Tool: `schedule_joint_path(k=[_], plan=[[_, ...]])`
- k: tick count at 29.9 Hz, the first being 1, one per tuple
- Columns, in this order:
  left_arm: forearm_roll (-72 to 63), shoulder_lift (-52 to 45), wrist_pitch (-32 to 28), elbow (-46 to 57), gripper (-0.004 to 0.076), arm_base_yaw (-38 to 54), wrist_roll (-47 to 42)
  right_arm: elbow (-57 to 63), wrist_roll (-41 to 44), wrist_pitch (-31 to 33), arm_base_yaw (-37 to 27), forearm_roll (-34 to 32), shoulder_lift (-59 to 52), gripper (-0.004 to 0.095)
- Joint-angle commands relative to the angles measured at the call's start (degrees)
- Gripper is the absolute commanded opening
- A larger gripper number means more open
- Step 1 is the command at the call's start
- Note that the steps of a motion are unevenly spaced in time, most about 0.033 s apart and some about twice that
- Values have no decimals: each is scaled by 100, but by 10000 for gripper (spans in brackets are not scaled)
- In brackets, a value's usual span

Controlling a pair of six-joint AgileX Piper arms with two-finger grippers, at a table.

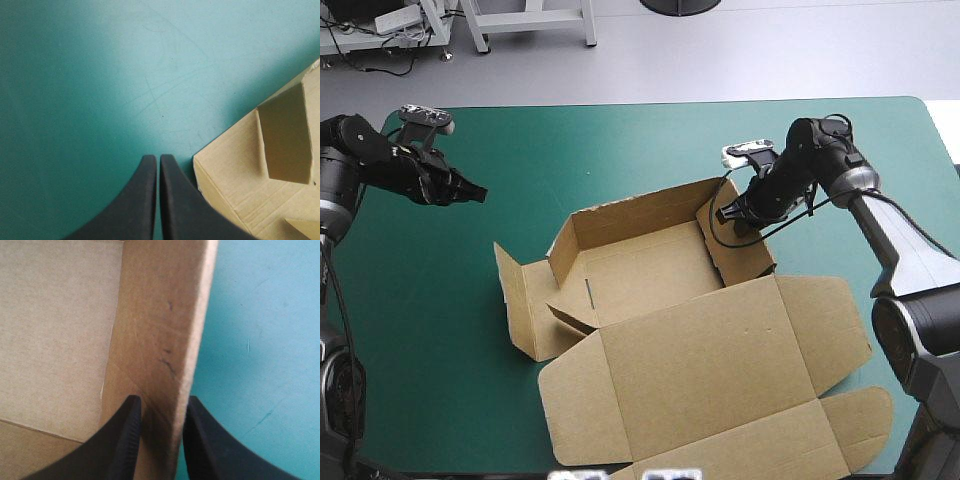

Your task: Fold the box

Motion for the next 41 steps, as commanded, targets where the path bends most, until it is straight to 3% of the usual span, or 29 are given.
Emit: schedule_joint_path(k=[1,8,15,24,33,41], plan=[[-188,-206,-174,-151,12,3,-72,-118,-96,107,-4,55,-190,248],[-260,-206,-176,-151,12,3,-72,-118,-163,107,18,94,57,-22],[-272,-206,-280,-151,11,3,-114,-183,-94,-184,30,110,132,-21],[-237,-206,-557,-151,11,3,-117,-1263,89,39,30,69,109,-21],[-188,-99,-958,-151,11,3,-265,-2649,348,104,30,-447,-163,-21],[-188,-28,-1639,-151,11,3,-394,-2772,348,104,30,-822,-676,-21]])
